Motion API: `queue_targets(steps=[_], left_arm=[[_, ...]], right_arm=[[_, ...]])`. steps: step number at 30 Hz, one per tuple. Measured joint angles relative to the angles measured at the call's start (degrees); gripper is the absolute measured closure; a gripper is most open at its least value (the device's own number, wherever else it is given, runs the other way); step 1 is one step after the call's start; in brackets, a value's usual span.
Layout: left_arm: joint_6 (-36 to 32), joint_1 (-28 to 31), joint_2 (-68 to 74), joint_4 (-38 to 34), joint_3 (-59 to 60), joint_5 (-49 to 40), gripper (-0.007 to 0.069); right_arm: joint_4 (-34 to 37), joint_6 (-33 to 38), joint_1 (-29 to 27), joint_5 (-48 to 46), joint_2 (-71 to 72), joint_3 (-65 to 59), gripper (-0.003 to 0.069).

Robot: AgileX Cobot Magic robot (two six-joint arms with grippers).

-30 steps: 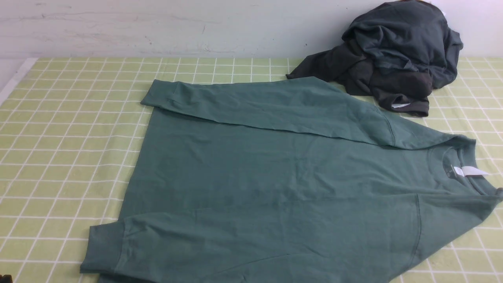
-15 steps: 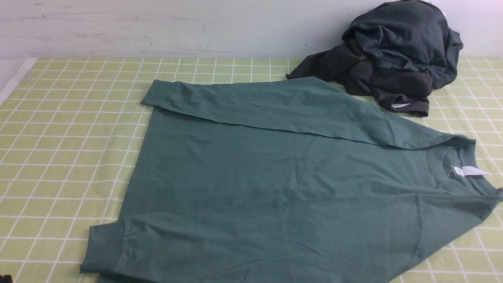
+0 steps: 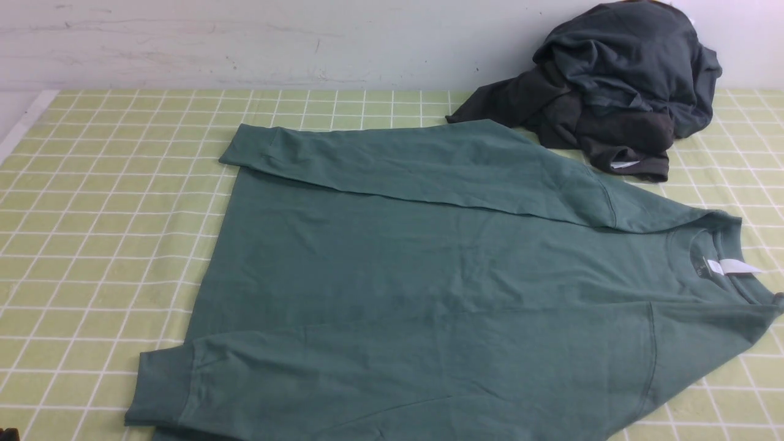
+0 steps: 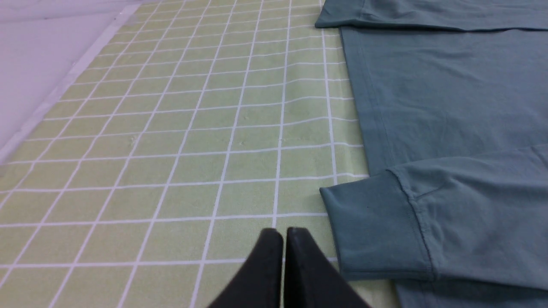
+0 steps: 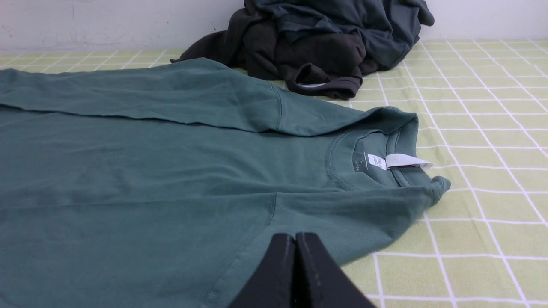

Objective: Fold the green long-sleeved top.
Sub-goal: Use the left arm to clamp the cuff closest to it

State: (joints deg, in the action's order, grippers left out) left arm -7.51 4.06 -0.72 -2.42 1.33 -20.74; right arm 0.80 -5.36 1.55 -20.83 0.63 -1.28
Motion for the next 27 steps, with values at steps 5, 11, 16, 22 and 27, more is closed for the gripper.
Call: queue_targets(steps=[5, 11, 16, 22, 27], left_arm=[[0.0, 0.0, 0.0, 0.0, 0.0, 0.0, 0.0625], [0.0, 0.0, 0.0, 0.0, 0.0, 0.0, 0.0625], [0.0, 0.0, 0.0, 0.0, 0.0, 0.0, 0.0625], [0.0, 0.0, 0.0, 0.0, 0.0, 0.0, 0.0625], [-0.1, 0.0, 0.0, 0.0, 0.1, 1.0, 0.0625]], right_arm=[[0.0, 0.0, 0.0, 0.0, 0.0, 0.0, 0.0670], [0.0, 0.0, 0.0, 0.0, 0.0, 0.0, 0.0670], [0.0, 0.0, 0.0, 0.0, 0.0, 0.0, 0.0670], [0.0, 0.0, 0.0, 0.0, 0.0, 0.0, 0.0670], [-0.4, 0.0, 0.0, 0.2, 0.0, 0.0, 0.0670]])
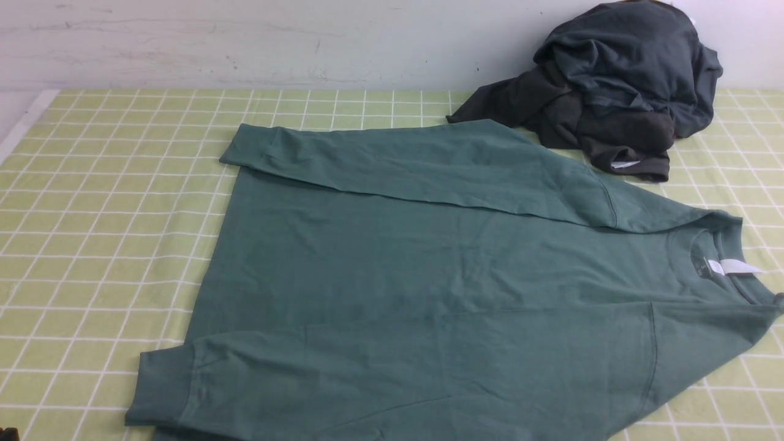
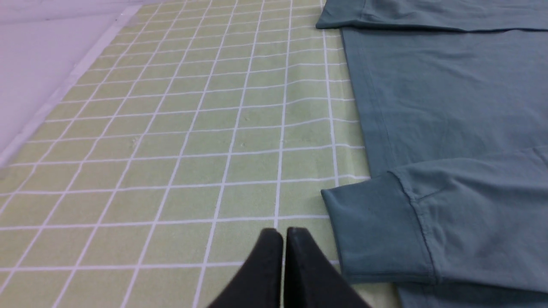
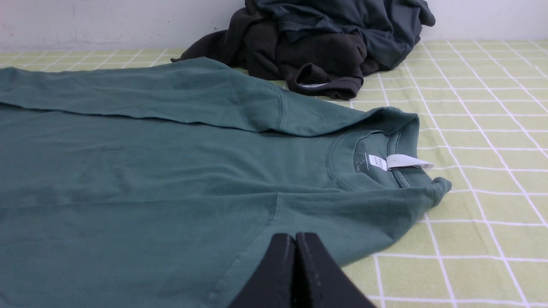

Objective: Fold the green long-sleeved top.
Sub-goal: Use the left arm to clamp the cuff closest to it

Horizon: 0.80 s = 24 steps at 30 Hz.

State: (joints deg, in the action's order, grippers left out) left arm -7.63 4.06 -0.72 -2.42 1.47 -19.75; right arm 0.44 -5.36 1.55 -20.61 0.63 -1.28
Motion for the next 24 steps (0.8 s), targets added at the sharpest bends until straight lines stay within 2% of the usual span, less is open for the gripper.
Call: queue_targets(steps=[5, 8, 10, 11, 13, 14, 16, 17, 18, 19, 22, 24], left_arm=[[0.0, 0.0, 0.0, 0.0, 0.3, 7.8, 0.0625], [0.1, 0.0, 0.0, 0.0, 0.3, 16.4, 0.0625], [0.1, 0.0, 0.0, 0.0, 0.3, 24.7, 0.0625], [0.1, 0.0, 0.0, 0.0, 0.3, 25.9, 0.0625], [0.1, 0.0, 0.0, 0.0, 0.3, 34.9, 0.0625], [0.1, 0.0, 0.0, 0.0, 0.3, 35.6, 0.0625], [2.4, 0.0, 0.0, 0.0, 0.3, 46.0, 0.0625], [2.4, 0.0, 0.0, 0.0, 0.3, 46.0, 0.0625], [6.1, 0.0, 0.0, -0.1, 0.3, 53.1, 0.0625], [7.6, 0.0, 0.0, -0.2, 0.2, 55.4, 0.0625], [13.4, 0.0, 1.0, 0.0, -2.7, 55.5, 0.0625], [19.3, 0.0, 6.1, 2.4, -10.8, 48.4, 0.0625]], right_arm=[[-0.4, 0.0, 0.0, 7.5, 0.0, -0.3, 0.0670], [-1.4, 0.0, 0.0, 17.4, 0.0, -0.3, 0.0670], [-2.3, -0.7, 0.0, 28.1, 0.0, -0.3, 0.0670], [-2.4, -1.0, 0.0, 28.9, 0.0, -0.3, 0.0670], [-2.5, -3.3, 0.0, 38.0, 0.0, -0.3, 0.0670], [-2.5, -3.5, 0.0, 38.6, 0.0, -0.3, 0.0670], [-2.5, -4.6, 0.0, 43.6, 0.0, -0.3, 0.0670], [-2.6, -4.7, 0.0, 44.1, 0.0, -0.3, 0.0670], [-2.6, -4.7, 0.0, 46.3, 0.0, -0.3, 0.0670], [-2.7, -4.7, 0.0, 47.3, 0.0, -0.3, 0.0670], [-2.7, -4.6, 0.0, 48.8, -0.1, 0.5, 0.0670], [-2.9, -3.1, 0.0, 48.2, -3.0, 6.2, 0.0670]])
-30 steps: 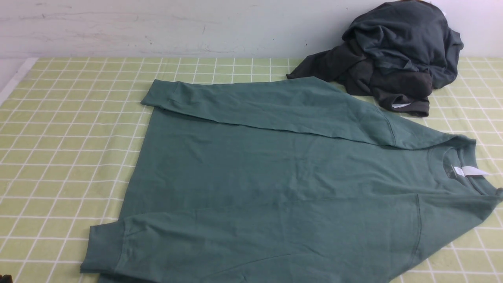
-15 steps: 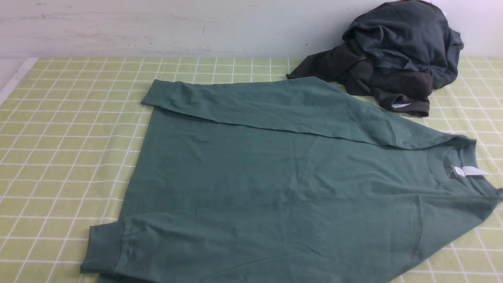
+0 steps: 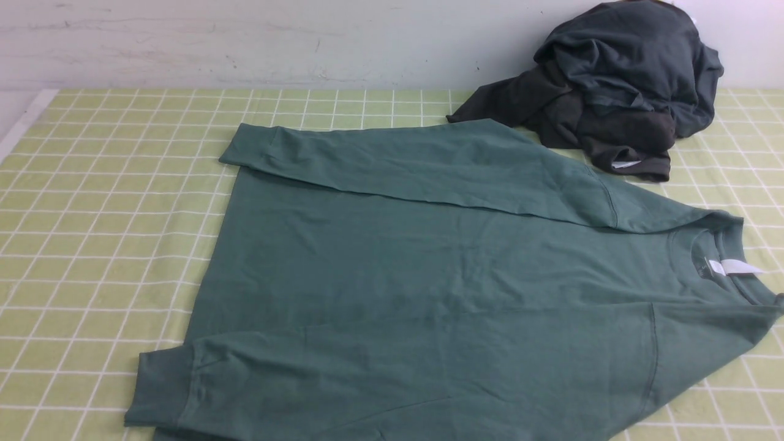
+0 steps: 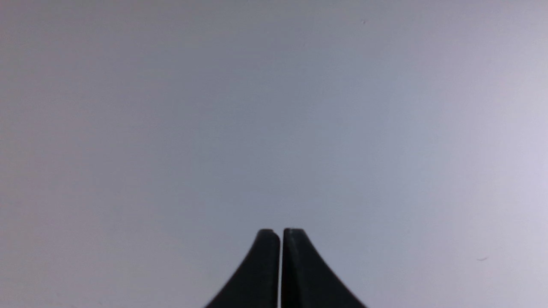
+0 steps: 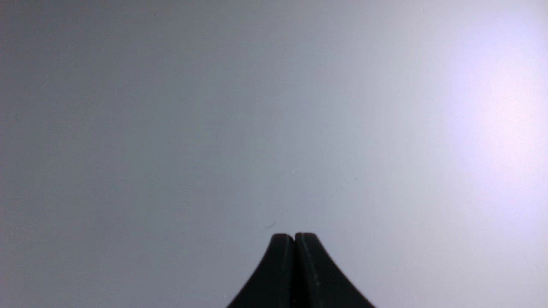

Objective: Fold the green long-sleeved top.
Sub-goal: Use the left arm to clamp the cuff closest to it

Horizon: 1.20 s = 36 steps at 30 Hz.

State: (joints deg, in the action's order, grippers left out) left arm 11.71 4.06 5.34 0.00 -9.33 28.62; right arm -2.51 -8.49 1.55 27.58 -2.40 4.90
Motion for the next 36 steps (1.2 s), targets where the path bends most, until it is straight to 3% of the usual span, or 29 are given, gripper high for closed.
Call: queue_targets(steps=[7, 13, 17, 19, 24, 27, 31, 36], left_arm=[[8.7, 0.0, 19.9, 15.9, -17.1, -16.6, 0.0625], [20.9, -2.3, 37.9, 20.6, -18.9, -35.1, 0.0625], [22.9, -8.5, 46.1, 20.3, -18.9, -47.8, 0.0625], [23.0, -11.1, 50.3, 17.8, -19.0, -51.8, 0.0625], [19.0, -13.2, 60.8, 11.4, -21.3, -55.4, 0.0625], [11.2, -13.3, 69.3, 5.2, -26.7, -58.9, 0.0617], [6.0, -13.3, 75.9, 2.2, -32.2, -62.1, 0.0575], [4.3, -12.2, 84.4, 1.8, -37.3, -63.6, 0.0453]], right_arm=[[-0.4, 2.2, 0.0, -9.5, -16.8, 17.2, 0.0670], [-2.0, 2.3, 0.0, -39.9, -36.8, 29.3, 0.0670], [2.5, 4.3, 1.8, -62.8, -47.2, 35.9, 0.0670], [5.0, 7.1, 4.4, -68.3, -51.5, 37.5, 0.0670], [11.1, 20.1, 12.8, -69.1, -60.4, 38.4, 0.0670], [14.3, 27.2, 17.5, -65.7, -66.4, 38.4, 0.0670], [17.5, 29.1, 19.6, -65.2, -70.0, 38.5, 0.0670], [19.4, 29.4, 20.2, -65.1, -70.7, 38.6, 0.0670]])
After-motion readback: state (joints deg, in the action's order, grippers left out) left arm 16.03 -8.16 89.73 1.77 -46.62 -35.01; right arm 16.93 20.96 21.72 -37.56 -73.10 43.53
